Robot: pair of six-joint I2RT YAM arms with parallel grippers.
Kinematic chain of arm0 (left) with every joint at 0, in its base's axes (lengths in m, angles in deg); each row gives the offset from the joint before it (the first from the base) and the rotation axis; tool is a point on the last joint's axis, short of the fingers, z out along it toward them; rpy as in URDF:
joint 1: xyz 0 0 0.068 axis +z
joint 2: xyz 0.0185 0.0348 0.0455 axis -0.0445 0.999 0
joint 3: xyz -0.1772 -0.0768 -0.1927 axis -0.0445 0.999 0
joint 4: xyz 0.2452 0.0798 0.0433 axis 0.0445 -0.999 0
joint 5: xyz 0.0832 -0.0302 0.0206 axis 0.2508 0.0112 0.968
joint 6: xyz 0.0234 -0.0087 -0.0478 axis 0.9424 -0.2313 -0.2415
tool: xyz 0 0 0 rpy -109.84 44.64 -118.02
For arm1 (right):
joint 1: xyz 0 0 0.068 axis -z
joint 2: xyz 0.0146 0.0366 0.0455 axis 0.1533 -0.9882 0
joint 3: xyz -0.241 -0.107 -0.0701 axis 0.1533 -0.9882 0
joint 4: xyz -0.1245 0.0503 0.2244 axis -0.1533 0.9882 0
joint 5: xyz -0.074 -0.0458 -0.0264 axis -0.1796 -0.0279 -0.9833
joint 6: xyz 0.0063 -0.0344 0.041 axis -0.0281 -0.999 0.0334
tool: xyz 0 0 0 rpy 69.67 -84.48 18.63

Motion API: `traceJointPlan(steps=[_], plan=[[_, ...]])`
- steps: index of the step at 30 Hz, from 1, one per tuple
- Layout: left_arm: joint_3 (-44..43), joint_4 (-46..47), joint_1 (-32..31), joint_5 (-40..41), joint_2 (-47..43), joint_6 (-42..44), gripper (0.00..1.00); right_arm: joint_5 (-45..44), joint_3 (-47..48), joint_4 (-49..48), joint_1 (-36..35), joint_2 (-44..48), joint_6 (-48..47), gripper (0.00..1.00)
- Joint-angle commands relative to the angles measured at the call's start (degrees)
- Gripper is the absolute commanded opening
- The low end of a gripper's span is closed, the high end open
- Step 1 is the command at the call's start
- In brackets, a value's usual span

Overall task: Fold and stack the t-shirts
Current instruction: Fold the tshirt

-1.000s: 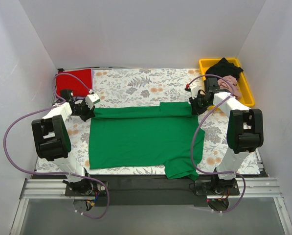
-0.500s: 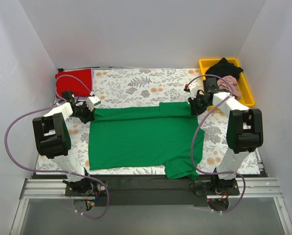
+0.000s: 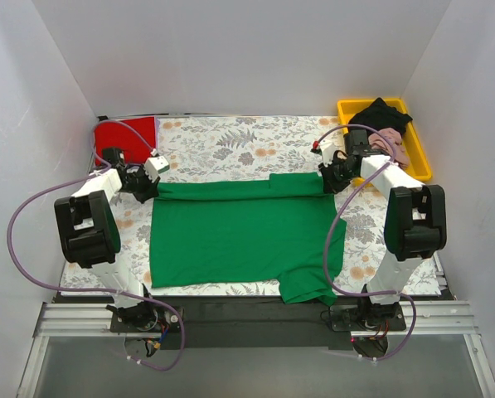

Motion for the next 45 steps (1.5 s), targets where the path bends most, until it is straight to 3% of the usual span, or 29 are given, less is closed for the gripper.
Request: traceJointPlan(steps=[1,7,9,10,14,15,17,22,23,30,33,38,45], plan=[[-0.1,-1.7,0.0,-0.1,-4.0,4.0,0.00,0.6,-0.6,1.2,-0.1,3.4,-1.7,0.01],[2.0,-2.5,0.1,0.8,-3.6,6.4,0.01,0.2,-3.6,1.3,-0.5,1.4,-2.8,0.01],[1.4,-4.2,-0.2,0.5,-3.5,7.1,0.07,0.4,-3.1,2.3,-0.7,0.5,-3.2,0.01],[1.1,-5.1,-0.3,0.4,-3.6,7.4,0.17,0.6,-2.6,3.0,-0.7,-0.2,-3.7,0.01],[-2.8,-10.4,-1.7,-4.7,-5.4,4.4,0.39,3.0,0.9,8.5,-0.3,-0.4,-4.0,0.40],[-5.1,-10.7,-3.0,-5.8,-6.0,2.9,0.41,3.4,1.6,8.6,-0.2,0.0,-3.7,0.42],[-7.6,-10.7,-5.1,-8.1,-6.1,-3.9,0.43,4.9,4.5,8.9,0.9,0.9,-1.6,0.44],[-14.8,-2.9,-18.0,-6.5,-2.6,-23.2,0.46,6.8,12.6,9.9,3.4,-2.1,4.3,0.45],[-16.3,-0.2,-19.9,-5.8,-1.6,-30.8,0.46,7.0,13.2,10.0,3.7,-2.8,5.1,0.45],[-31.5,6.3,-33.2,0.0,15.7,-56.6,0.47,7.4,20.4,9.6,3.8,-10.0,10.8,0.49],[-36.0,8.8,-35.7,0.3,21.2,-61.3,0.56,7.2,24.5,9.5,3.8,-14.2,13.0,0.51],[-39.8,13.0,-39.0,11.9,27.2,-68.4,0.55,5.0,27.7,6.7,3.8,-18.9,15.4,0.51],[-44.2,13.9,-40.6,12.5,34.5,-70.6,0.53,5.1,29.7,5.7,3.7,-23.4,16.6,0.50]])
